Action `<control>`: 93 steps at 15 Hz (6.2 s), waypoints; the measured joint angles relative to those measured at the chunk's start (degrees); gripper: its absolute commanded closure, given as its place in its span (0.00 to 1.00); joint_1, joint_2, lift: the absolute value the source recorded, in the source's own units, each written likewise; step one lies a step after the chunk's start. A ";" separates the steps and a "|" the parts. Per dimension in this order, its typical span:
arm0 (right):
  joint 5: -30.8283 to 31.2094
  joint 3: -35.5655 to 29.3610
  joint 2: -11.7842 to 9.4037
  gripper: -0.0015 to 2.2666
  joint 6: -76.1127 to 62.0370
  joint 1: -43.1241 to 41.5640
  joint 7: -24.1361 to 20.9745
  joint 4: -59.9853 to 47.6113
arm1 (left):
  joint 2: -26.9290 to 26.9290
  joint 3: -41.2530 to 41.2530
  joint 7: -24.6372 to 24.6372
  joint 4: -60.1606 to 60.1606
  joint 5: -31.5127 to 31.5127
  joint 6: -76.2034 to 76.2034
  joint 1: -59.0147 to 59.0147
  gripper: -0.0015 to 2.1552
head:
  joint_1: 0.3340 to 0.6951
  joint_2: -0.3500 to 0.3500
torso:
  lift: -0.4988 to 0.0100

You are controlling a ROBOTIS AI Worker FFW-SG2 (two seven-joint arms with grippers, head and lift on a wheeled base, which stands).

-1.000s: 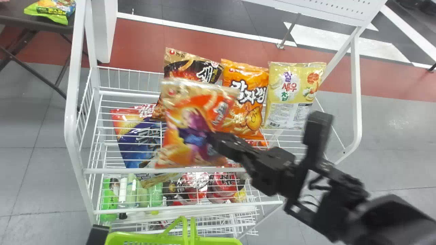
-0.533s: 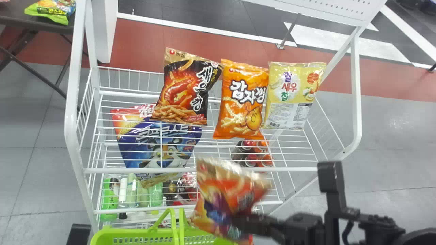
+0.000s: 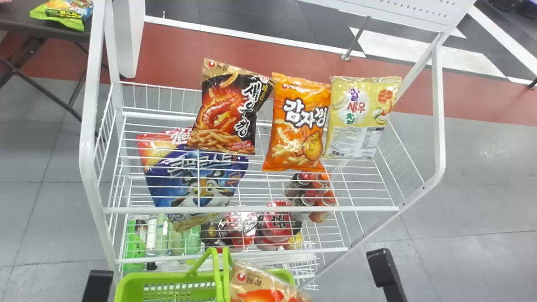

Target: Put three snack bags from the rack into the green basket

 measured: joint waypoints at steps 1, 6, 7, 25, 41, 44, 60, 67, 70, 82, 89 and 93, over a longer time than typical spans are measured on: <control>-0.58 0.16 -0.01 0.90 0.01 0.08 -0.18 1.10 | 0.00 -0.09 -0.01 0.00 -0.01 -0.03 0.00 0.68 | 1.00 0.00 | 0.98; 3.91 7.75 -0.69 0.07 -7.03 -2.23 -0.96 10.95 | 0.00 -0.75 -0.06 -0.25 -0.04 0.10 0.26 0.68 | 1.00 0.00 | 0.98; 5.62 9.74 -0.88 0.00 -8.36 -2.82 -1.21 11.99 | 0.00 -0.95 0.02 -0.24 -0.08 0.09 0.28 0.68 | 1.00 0.00 | 0.98; 15.69 21.27 3.18 0.03 -81.46 -17.25 -15.42 24.86 | 0.00 -2.23 -0.35 1.00 -0.30 -0.64 0.52 0.68 | 1.00 0.00 | 0.98; 27.76 33.94 7.27 0.96 -76.76 -44.37 -25.10 52.75 | 0.00 -5.16 0.18 -0.12 -1.44 3.29 0.36 0.68 | 1.00 0.00 | 0.98; 25.41 32.18 7.15 0.98 -74.03 -40.95 -22.48 48.08 | 0.00 -5.53 0.16 -0.09 -1.50 3.13 0.36 0.68 | 1.00 0.00 | 0.98; 17.41 0.43 2.20 0.98 -29.35 -12.90 -1.88 -5.17 | 0.00 -3.52 -1.13 -0.89 -0.99 0.36 0.53 0.68 | 1.00 0.00 | 0.98; 17.16 -6.24 0.87 0.98 -3.52 -7.07 8.12 -11.46 | 0.00 -1.82 -1.34 -1.72 -0.14 -1.11 0.03 0.68 | 1.00 0.00 | 0.98; 19.21 -2.53 -1.16 0.98 -2.37 -3.58 8.80 -10.72 | 0.00 -1.95 -1.22 -1.79 -0.10 -1.87 -0.27 0.68 | 1.00 0.00 | 0.98; 28.22 28.73 -2.75 0.12 -22.58 -8.02 4.08 10.20 | 0.00 -3.05 -0.31 -1.75 -0.17 -1.24 -0.89 0.68 | 1.00 0.00 | 0.98; 25.85 21.38 -3.34 0.04 -21.99 -7.62 10.29 7.39 | 0.00 -2.90 -0.46 -1.74 -0.23 -1.09 -0.96 0.68 | 1.00 0.00 | 0.98; 22.38 9.03 -1.75 0.05 -22.84 -7.65 10.48 3.28 | 0.00 -2.78 -0.84 -1.74 -0.23 -1.09 -0.96 0.68 | 1.00 0.00 | 0.98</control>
